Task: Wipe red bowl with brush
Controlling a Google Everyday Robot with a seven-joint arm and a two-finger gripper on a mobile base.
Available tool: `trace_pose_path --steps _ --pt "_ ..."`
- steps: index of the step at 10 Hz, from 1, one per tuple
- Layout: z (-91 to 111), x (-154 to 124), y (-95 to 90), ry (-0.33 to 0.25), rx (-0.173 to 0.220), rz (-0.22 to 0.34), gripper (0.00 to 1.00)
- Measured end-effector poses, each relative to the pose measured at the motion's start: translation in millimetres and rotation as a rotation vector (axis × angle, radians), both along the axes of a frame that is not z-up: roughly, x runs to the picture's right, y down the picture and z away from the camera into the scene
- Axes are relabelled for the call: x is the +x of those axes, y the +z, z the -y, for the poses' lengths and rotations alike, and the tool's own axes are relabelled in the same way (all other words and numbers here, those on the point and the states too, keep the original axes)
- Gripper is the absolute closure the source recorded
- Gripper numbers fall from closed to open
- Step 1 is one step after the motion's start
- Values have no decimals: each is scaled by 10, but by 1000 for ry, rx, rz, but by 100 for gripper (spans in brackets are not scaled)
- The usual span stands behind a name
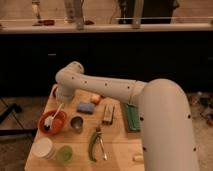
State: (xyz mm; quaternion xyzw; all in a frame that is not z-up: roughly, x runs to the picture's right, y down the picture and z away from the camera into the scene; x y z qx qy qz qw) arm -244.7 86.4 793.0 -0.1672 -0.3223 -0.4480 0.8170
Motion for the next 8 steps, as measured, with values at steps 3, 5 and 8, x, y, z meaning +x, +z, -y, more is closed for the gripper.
trace_pose_path --steps 3,5,8 --pt "-221 -256 130 -50 -12 -13 100" --pt "-223 -346 215 -65 -11 -27 100" --pt "-145 -302 335 -53 -16 -54 100"
